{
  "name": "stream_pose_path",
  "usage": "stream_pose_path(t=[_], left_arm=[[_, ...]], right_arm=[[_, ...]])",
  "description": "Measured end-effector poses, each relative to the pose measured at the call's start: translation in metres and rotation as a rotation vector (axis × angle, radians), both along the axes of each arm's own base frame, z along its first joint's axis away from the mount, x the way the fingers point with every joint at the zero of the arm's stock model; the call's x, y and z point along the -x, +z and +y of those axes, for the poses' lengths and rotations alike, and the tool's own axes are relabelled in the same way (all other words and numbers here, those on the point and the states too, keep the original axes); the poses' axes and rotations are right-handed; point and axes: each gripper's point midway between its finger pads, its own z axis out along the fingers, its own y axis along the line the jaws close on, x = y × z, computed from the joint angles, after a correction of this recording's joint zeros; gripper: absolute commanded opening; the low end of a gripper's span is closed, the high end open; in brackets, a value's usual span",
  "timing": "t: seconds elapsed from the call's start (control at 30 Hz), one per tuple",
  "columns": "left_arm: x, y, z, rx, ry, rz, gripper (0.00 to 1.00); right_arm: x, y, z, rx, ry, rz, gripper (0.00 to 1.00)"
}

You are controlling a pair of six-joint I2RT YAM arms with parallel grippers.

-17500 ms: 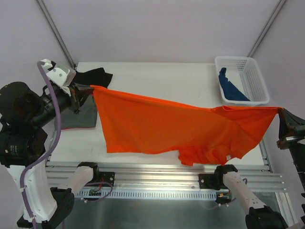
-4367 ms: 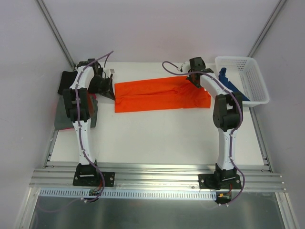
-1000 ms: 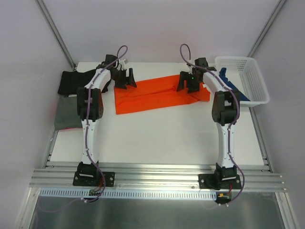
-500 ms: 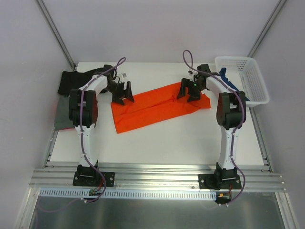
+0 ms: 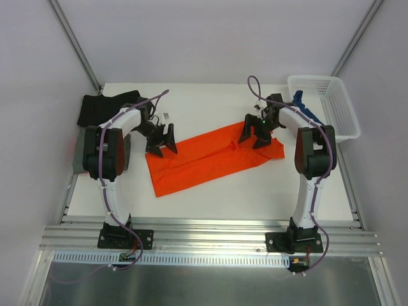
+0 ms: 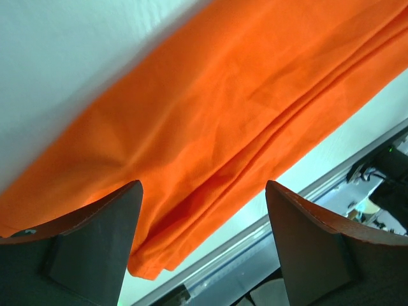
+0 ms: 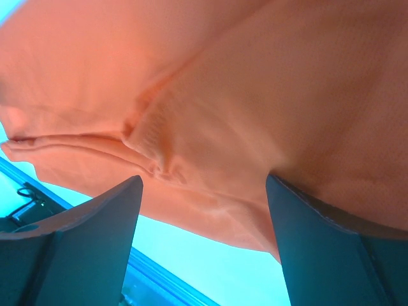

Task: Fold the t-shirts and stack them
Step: Rotate the tshirt 90 degrees

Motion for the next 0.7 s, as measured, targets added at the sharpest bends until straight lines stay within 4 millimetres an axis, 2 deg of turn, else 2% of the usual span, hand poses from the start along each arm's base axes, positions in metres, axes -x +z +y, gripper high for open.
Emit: stream_pose_path(t=[0.07, 0.2, 0.3, 0.47, 0.6, 0.7], left_arm=[[0.007, 0.002, -0.004, -0.002, -0.021, 0.01, 0.8], [0.011, 0.013, -0.013, -0.003, -0.065, -0.012, 0.81], [-0.004, 0.031, -0.015, -0.007, -0.09, -0.084, 0.82], [-0.033, 0.057, -0.005, -0.056, -0.113, -0.227, 0.82], [-0.044, 0.059, 0.01, -0.095, -0.104, -0.253, 0.82], [-0.053, 0.054, 0.023, -0.109, -0.08, -0.241, 0.83]], right_arm=[[-0.008, 0.005, 0.001, -0.003, -0.001, -0.017, 0.82], [-0.04, 0.021, 0.008, -0.016, 0.004, -0.105, 0.82], [-0.049, 0.028, 0.011, -0.022, 0.007, -0.14, 0.82], [-0.035, 0.018, 0.011, -0.016, 0.014, -0.105, 0.82], [-0.015, 0.01, 0.008, -0.005, 0.016, -0.052, 0.82], [-0.003, 0.012, 0.005, -0.001, 0.016, -0.037, 0.82]])
